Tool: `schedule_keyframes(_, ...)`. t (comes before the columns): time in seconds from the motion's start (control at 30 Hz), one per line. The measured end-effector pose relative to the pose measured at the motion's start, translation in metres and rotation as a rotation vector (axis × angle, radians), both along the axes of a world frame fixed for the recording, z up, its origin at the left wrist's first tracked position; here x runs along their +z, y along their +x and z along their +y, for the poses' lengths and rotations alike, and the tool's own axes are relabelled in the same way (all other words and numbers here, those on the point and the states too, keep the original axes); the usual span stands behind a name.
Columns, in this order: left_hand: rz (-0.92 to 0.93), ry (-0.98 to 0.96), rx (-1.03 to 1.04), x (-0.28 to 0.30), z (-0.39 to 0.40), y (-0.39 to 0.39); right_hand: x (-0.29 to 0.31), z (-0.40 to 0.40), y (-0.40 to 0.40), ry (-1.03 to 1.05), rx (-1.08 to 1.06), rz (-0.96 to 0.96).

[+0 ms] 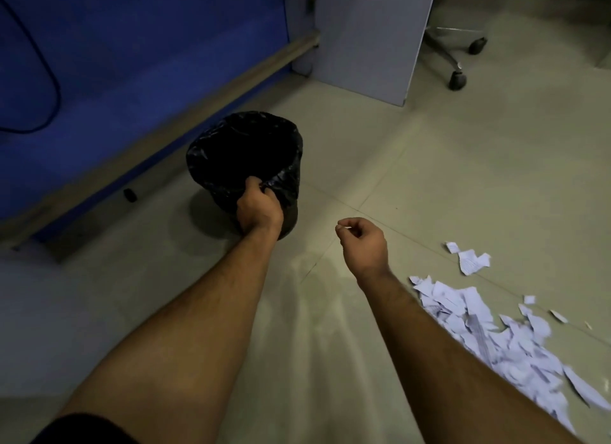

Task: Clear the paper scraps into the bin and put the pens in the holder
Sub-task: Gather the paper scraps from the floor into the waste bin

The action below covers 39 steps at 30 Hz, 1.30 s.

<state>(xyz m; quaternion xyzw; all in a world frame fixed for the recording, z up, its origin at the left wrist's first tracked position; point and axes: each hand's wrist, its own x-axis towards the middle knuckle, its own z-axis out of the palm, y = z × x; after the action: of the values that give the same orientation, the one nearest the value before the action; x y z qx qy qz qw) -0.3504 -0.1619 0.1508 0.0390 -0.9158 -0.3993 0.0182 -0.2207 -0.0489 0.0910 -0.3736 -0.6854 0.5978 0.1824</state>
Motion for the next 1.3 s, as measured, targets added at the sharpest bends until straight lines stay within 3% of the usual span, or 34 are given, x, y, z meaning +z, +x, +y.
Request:
schedule_keyframes(0.5,0.148,0.105,-0.196,-0.035,0.060,0.133,0.008,0.045,0.069,-0.032,-0.103,0.031)
schedule_keyframes(0.73,0.296,0.002,-0.511,-0.053,0.060,0.187,0.009,0.050,0.101,-0.056,-0.130,0.043)
schedule_keyframes(0.87,0.112,-0.042,-0.659,-0.071,0.077,0.207,-0.004,0.063,0.141,-0.078,-0.176,-0.020)
schedule_keyframes(1.0,-0.095,-0.098,-0.844,-0.096,0.106,0.237,-0.034,0.080,0.193,-0.086,-0.249,-0.138)
schedule_keyframes(1.1,-0.241,-0.259,-1.036,-0.120,0.122,0.258,-0.060,0.083,0.234,0.065,-0.250,-0.360)
schedule_keyframes(1.2,-0.255,-0.603,-1.249,-0.149,0.136,0.281,-0.092,0.080,0.280,0.316,-0.251,-0.646)
schedule_keyframes(1.3,-0.195,-0.767,-1.380,-0.170,0.143,0.306,-0.120,0.073,0.317,0.478,-0.186,-0.931)
